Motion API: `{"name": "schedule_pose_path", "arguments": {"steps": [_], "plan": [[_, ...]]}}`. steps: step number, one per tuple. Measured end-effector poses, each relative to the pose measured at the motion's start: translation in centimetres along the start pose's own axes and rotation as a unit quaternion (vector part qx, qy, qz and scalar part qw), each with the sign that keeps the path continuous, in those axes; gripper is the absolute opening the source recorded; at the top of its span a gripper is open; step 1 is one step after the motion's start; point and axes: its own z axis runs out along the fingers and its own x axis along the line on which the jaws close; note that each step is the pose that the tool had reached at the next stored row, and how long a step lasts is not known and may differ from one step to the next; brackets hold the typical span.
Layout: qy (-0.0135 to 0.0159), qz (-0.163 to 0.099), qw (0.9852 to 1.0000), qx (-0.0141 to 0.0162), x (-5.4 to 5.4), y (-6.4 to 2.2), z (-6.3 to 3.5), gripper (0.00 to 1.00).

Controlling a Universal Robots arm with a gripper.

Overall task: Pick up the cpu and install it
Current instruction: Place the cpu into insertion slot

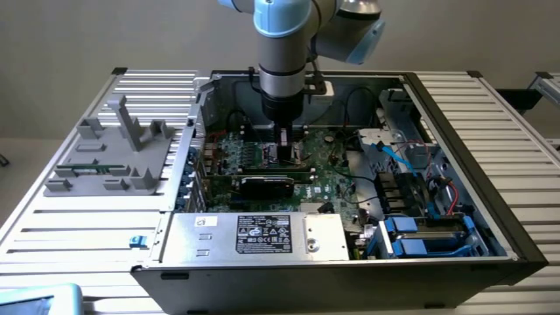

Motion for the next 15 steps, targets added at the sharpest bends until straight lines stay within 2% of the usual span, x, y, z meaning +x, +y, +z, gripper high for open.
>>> {"name": "schedule_pose_path", "arguments": {"steps": [5,15], "plan": [[0.0003,0.000,1.0000,-0.0060,0.00,-0.18,0.00,0.56],[0.0004,-0.001,0.9999,-0.0125,0.00,-0.44,0.04,0.56]]}}
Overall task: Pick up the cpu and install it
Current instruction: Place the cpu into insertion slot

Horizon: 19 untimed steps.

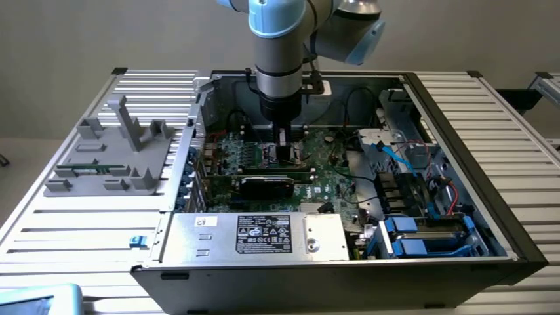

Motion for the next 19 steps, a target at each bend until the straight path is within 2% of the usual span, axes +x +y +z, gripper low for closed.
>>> {"name": "schedule_pose_path", "arguments": {"steps": [19], "plan": [[0.0001,0.000,1.0000,-0.0007,0.06,-0.17,0.04,0.56]]}}
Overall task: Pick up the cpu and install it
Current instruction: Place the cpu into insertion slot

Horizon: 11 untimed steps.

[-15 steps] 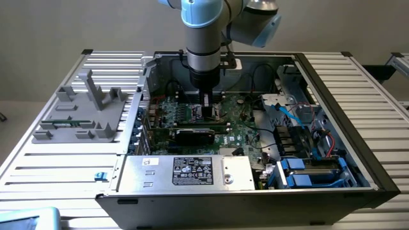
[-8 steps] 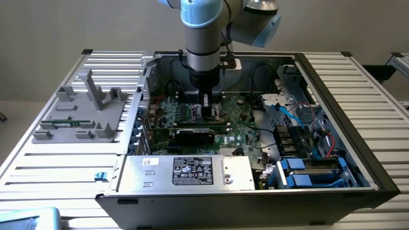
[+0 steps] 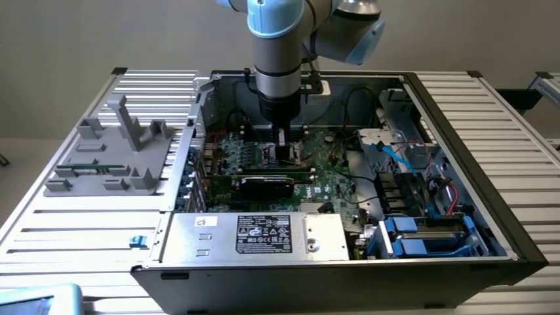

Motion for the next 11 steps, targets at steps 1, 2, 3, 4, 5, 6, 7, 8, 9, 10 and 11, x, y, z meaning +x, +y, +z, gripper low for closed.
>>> {"name": "schedule_pose_path", "arguments": {"steps": [1,2,3,4,5,6,7,8,9,10,11], "plan": [[0.0000,0.000,1.0000,0.0000,0.01,0.00,0.00,0.56],[-0.0001,0.000,1.0000,0.0001,0.03,-0.01,0.01,0.56],[-0.0001,0.000,1.0000,0.0001,0.03,-0.01,0.02,0.56],[-0.0001,0.000,1.0000,0.0001,0.03,-0.01,0.02,0.56],[-0.0001,0.000,1.0000,0.0001,0.03,-0.01,0.02,0.56],[-0.0002,0.001,1.0000,0.0000,0.03,-0.01,0.02,0.56],[-0.0002,0.001,1.0000,0.0000,0.03,-0.01,0.02,0.56],[-0.0002,0.001,1.0000,0.0000,0.03,-0.02,0.02,0.56],[-0.0003,0.002,1.0000,0.0000,0.03,-0.02,0.02,0.56],[-0.0002,0.003,1.0000,-0.0001,0.03,-0.02,0.03,0.56],[-0.0002,0.003,1.0000,-0.0001,0.03,-0.02,0.03,0.56]]}}
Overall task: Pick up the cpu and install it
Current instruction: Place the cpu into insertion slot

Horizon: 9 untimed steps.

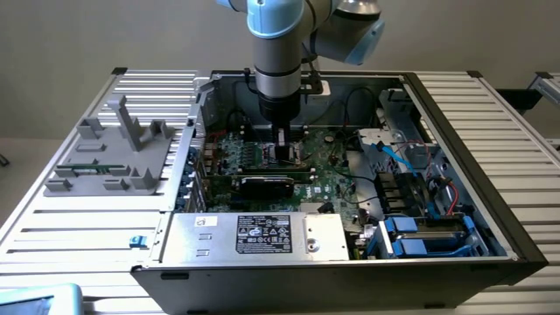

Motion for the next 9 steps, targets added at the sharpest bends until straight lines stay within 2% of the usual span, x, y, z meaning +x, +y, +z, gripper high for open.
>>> {"name": "schedule_pose_path", "arguments": {"steps": [9], "plan": [[0.0010,0.002,1.0000,-0.0007,-0.01,0.00,0.00,0.56]]}}
